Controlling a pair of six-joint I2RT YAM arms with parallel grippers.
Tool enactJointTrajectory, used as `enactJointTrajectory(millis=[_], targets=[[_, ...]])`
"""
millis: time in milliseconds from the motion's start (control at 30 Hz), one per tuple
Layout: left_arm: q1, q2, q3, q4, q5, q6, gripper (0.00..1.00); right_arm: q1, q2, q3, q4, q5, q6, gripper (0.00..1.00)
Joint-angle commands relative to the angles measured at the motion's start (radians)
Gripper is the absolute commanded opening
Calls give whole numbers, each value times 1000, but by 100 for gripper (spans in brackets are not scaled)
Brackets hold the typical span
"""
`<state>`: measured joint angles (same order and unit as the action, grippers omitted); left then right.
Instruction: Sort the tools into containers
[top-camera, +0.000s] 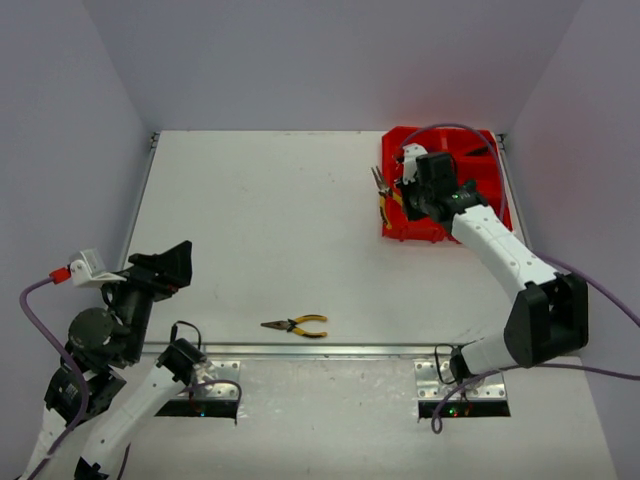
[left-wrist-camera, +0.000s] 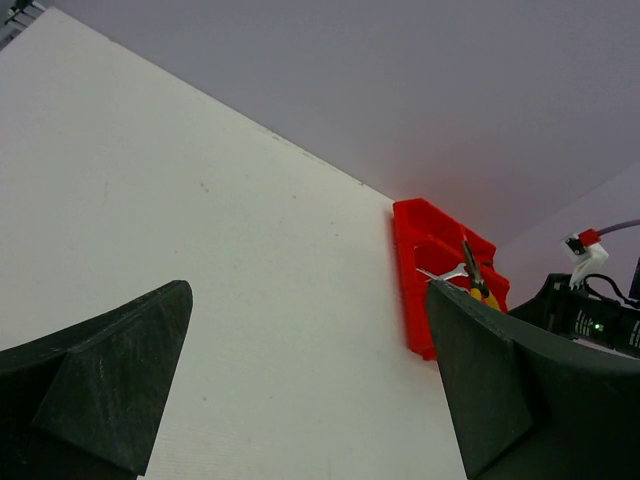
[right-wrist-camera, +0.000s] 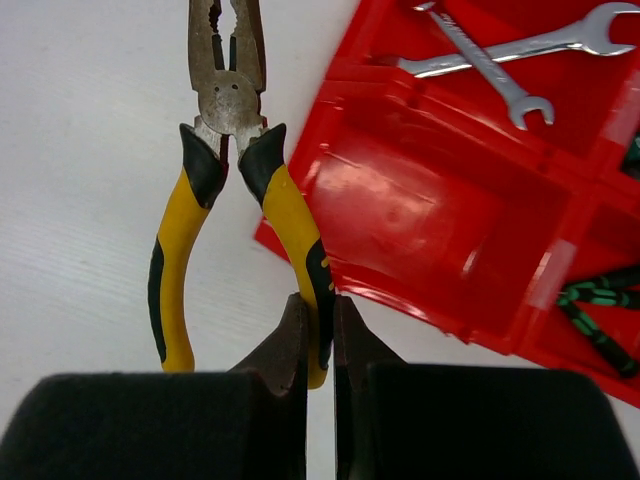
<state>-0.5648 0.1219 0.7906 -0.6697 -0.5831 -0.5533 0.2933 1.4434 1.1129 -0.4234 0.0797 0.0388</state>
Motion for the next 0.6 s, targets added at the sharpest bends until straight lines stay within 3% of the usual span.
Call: enactJointTrajectory(millis=[0,233,567], targets=[[-14,-12,-4,41,15,18,100,-92,39,127,54,-70,-213,0],[-16,-28,-4,45,26,23,100,-129,148,222,106,-72,-432,0],[-17,-43,-10,65,55,40,100,-149,156,173,233,63,-680,0]])
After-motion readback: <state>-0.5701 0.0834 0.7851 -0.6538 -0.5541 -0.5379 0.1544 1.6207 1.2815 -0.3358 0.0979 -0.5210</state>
